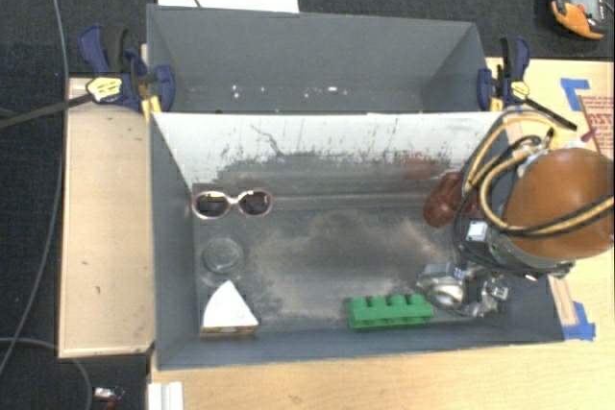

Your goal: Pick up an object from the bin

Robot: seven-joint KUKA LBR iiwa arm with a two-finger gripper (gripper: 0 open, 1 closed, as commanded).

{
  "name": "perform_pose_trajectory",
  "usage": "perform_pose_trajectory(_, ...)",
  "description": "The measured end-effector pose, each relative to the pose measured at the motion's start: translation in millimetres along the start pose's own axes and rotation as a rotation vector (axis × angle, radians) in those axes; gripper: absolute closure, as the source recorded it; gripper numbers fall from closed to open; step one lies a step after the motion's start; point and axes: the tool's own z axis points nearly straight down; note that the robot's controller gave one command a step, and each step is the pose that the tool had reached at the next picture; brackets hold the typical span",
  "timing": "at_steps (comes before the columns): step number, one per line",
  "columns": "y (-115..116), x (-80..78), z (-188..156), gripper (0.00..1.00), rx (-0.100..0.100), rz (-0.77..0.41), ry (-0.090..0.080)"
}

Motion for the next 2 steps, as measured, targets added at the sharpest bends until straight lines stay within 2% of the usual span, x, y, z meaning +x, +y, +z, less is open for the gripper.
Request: perform_pose_trajectory(2,-0.6,2.1,-1.1,1.0,0.0,0.001,-0.01)
